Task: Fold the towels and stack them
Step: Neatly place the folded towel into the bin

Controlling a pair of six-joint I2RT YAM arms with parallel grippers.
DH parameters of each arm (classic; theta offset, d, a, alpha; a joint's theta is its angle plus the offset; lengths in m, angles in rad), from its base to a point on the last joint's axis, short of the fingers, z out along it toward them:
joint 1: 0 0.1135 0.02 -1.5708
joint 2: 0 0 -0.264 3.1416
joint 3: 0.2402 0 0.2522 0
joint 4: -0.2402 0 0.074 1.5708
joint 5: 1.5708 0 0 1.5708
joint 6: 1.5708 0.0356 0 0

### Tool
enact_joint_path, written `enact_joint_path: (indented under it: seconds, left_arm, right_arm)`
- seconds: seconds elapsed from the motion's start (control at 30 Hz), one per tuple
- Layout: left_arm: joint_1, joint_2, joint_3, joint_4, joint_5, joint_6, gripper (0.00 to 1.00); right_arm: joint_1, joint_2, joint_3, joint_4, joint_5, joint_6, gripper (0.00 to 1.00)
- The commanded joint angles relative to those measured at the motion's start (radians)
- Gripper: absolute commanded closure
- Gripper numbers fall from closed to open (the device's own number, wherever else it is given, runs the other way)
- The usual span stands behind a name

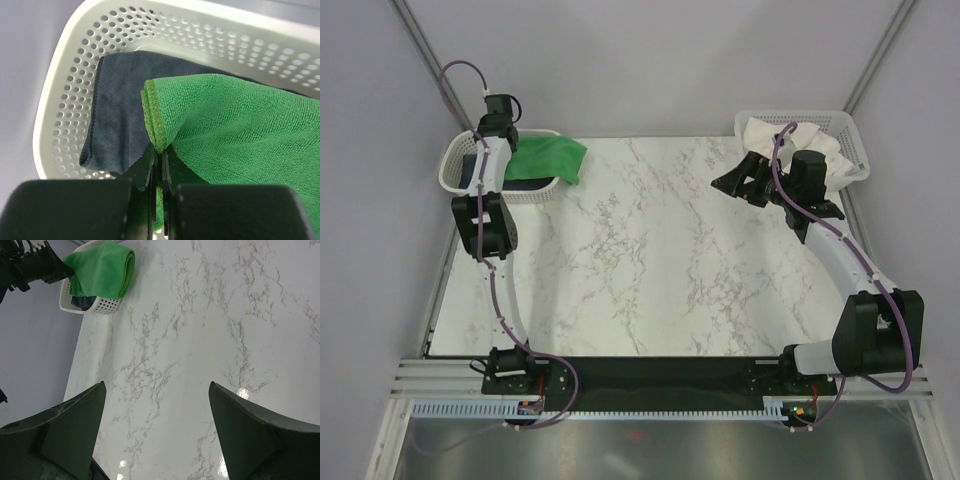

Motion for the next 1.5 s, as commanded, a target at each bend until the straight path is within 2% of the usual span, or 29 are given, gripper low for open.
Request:
enact_joint_path:
  seconds: [0.0,0.17,0.6,1.0,1.07,1.1,1.13,1.2,1.3,1.47]
  left_arm:
    - [0.027,0.023,-0.007,0.102,-0.094,0.096,0.98]
    - [0.033,0.049,-0.042,0.148,-0.160,0.131,0.98]
    - [0.040,0.055,-0.126,0.355,-0.201,0.284,0.98]
    - [0.112,0.041,-0.102,0.372,-0.132,0.231,0.98]
    - [0.112,0.052,-0.106,0.374,-0.108,0.226,0.91]
    - [0.110,0.055,-0.109,0.372,-0.103,0.222,0.84]
    - [0.110,0.055,-0.109,0.365,-0.091,0.218,0.58]
    - [0.107,0.053,-0.100,0.359,-0.088,0.214,0.35]
    - [0.098,0.018,-0.088,0.348,-0.031,0.182,0.26]
    - [0.064,-0.063,-0.074,0.342,0.035,0.142,0.21]
  right_arm:
    - [0.000,-0.005,0.009,0.030,-0.025,0.009,0.08]
    - [-0.001,-0.008,0.008,0.030,-0.039,0.009,0.08]
    - [0.000,-0.005,0.005,0.029,-0.065,0.017,0.09]
    - [0.000,0.018,-0.001,0.059,-0.062,0.023,0.09]
    - [0.000,0.020,0.000,0.061,-0.062,0.025,0.09]
    - [0.000,0.020,-0.001,0.061,-0.064,0.023,0.09]
    - [0.002,0.020,-0.001,0.061,-0.064,0.023,0.09]
    - [0.000,0.018,-0.004,0.061,-0.064,0.022,0.09]
    - [0.000,0.017,-0.004,0.061,-0.062,0.023,0.09]
    - [0.000,0.004,-0.009,0.059,-0.050,0.014,0.09]
